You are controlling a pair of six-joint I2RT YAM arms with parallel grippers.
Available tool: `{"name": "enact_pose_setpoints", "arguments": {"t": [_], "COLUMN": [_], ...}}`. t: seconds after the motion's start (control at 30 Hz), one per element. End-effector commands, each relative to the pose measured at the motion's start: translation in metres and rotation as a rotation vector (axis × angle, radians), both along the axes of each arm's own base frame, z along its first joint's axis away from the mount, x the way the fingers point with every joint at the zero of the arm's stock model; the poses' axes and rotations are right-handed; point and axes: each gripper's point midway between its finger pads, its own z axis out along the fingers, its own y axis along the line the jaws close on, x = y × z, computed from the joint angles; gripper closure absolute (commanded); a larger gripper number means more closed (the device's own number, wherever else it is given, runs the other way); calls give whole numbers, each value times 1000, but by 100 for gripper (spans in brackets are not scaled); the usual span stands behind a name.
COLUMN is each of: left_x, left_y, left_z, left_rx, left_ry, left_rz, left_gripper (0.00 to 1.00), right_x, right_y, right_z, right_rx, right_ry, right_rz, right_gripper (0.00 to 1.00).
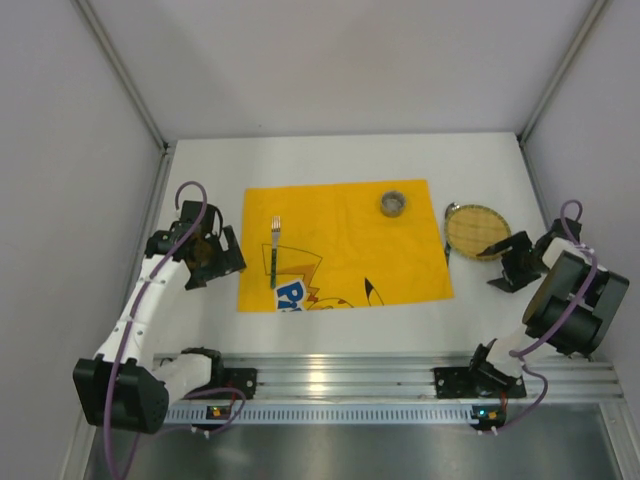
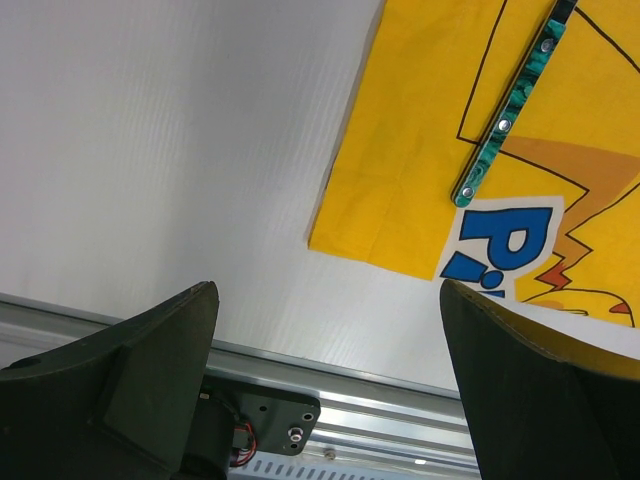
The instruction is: Set the dinner table for one person
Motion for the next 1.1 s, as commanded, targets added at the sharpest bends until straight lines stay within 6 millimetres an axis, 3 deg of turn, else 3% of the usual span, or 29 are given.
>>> {"name": "enact_pose_setpoints", "arguments": {"t": [0.0, 0.23, 0.5, 0.63, 0.67, 0.77, 0.87, 0.93, 1.07], "left_x": [5, 4, 4, 3, 3, 4, 3, 3, 3], "left_y": [-1, -1, -5, -6, -6, -7, -7, -7, -8], "left_z": [6, 7, 4, 4, 4, 3, 4, 5, 6], "left_rx": [-1, 0, -5, -5, -3, -3, -3, -3, -4], "left_ry": [-50, -50, -37, -36, -34, -34, -36, -41, -44], "left_rz": [1, -2, -19, -25, -24, -29, -29, -28, -31], "left_gripper": [3, 3, 3, 2, 3, 3, 3, 3, 2], "right_x": [26, 31, 27, 30, 31, 36, 46, 53, 64], "right_y": [-10, -25, -33, -37, -39, -44, -56, -62, -58], "right_z": [0, -24, -37, -33, -31, -10, 33, 76, 113], "right_rx": [-11, -71, -120, -145, -153, -192, -258, -296, -233], "right_ry": [-112, -120, -135, -156, -160, -198, -273, -335, -355], "right_rz": [-29, -133, -227, -212, -210, -205, -215, -219, -255], "right_gripper": [25, 40, 71, 99, 100, 100, 100, 100, 100]}}
